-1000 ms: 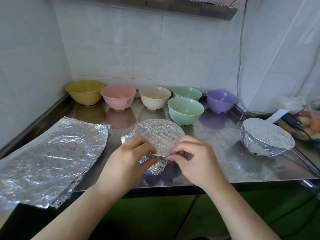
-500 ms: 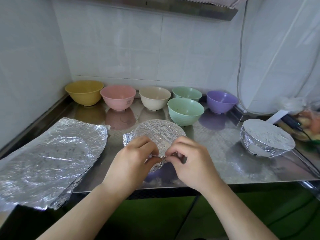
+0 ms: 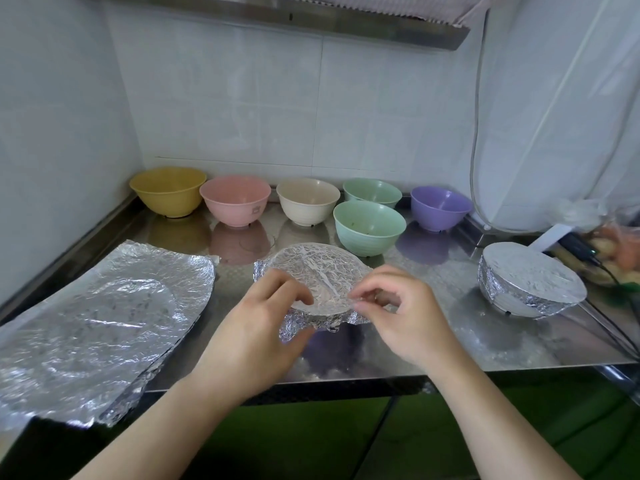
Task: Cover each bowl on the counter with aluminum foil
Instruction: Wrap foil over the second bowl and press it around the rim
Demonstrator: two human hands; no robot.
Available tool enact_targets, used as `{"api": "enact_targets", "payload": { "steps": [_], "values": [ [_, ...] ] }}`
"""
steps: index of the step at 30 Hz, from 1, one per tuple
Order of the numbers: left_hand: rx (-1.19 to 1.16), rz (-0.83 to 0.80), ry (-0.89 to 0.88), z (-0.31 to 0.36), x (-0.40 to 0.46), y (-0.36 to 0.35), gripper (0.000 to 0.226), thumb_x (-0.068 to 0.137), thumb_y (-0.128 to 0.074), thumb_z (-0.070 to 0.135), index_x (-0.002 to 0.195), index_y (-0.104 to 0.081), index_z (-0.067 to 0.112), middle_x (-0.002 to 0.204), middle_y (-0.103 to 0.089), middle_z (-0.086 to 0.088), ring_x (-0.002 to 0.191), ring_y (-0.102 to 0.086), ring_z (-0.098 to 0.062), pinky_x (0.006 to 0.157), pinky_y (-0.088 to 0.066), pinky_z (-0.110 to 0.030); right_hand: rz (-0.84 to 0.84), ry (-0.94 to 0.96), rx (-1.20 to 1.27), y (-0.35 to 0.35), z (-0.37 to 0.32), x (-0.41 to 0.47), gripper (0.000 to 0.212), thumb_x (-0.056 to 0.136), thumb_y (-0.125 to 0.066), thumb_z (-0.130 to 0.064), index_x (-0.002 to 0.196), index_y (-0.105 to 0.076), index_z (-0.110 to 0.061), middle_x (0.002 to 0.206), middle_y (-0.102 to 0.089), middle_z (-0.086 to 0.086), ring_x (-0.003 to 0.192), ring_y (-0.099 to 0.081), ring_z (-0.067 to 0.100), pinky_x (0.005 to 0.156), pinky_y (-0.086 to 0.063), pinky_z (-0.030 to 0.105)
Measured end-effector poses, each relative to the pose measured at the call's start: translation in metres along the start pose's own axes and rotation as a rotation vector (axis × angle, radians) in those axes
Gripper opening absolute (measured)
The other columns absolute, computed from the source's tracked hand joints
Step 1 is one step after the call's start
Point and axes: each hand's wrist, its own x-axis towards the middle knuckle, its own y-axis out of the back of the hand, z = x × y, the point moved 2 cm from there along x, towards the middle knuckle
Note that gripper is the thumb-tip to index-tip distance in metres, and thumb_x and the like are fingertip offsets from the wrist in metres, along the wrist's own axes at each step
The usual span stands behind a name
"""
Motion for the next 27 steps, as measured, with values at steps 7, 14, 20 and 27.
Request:
{"api": "enact_targets", "payload": {
  "steps": [7,14,20,27],
  "values": [
    [0.124,0.157,0.014,0.016,0.008,-0.02,0.028,0.078,-0.088,0.044,0.088,-0.067,0.027,0.095,-0.059,0.015,0.084,-0.058,-0.008,0.055,-0.049,-0.028,0.068,0.061,-0.031,-0.012,-0.004,-0.008,0.021,0.075,-0.092,-0.001,0.077,-0.081,-0.019,0.086,-0.068,-0.01,0.079,-0.069,0.018,0.071,-0.056,0.033],
    [0.193,0.209,0.002,0.008,0.009,-0.024,0.032,0.076,-0.088,0.041,0.078,-0.061,0.024,0.086,-0.058,0.014,0.083,-0.055,-0.012,0.054,-0.045,-0.028,0.045,0.126,-0.099,-0.019,-0.011,-0.01,0.02,0.077,-0.09,-0.003,0.077,-0.078,-0.019,0.085,-0.066,-0.013,0.074,-0.063,0.017,0.066,-0.053,0.033],
    [0.087,0.132,0.054,-0.006,0.014,-0.009,0.028,0.077,-0.087,0.04,0.081,-0.061,0.028,0.088,-0.058,0.018,0.08,-0.051,-0.006,0.063,-0.051,-0.035,0.081,0.108,-0.129,-0.007,-0.002,-0.005,0.02,0.077,-0.091,-0.002,0.081,-0.08,-0.018,0.088,-0.068,-0.012,0.079,-0.066,0.015,0.073,-0.044,0.015],
    [0.097,0.065,0.004,0.001,0.015,-0.015,0.028,0.077,-0.089,0.036,0.088,-0.065,0.03,0.094,-0.057,0.017,0.088,-0.054,-0.008,0.066,-0.05,-0.029,0.077,0.165,-0.266,-0.021,-0.001,-0.005,0.021,0.08,-0.088,-0.011,0.078,-0.069,-0.021,0.087,-0.059,-0.013,0.077,-0.059,0.011,0.068,-0.051,0.037]
  ]
}}
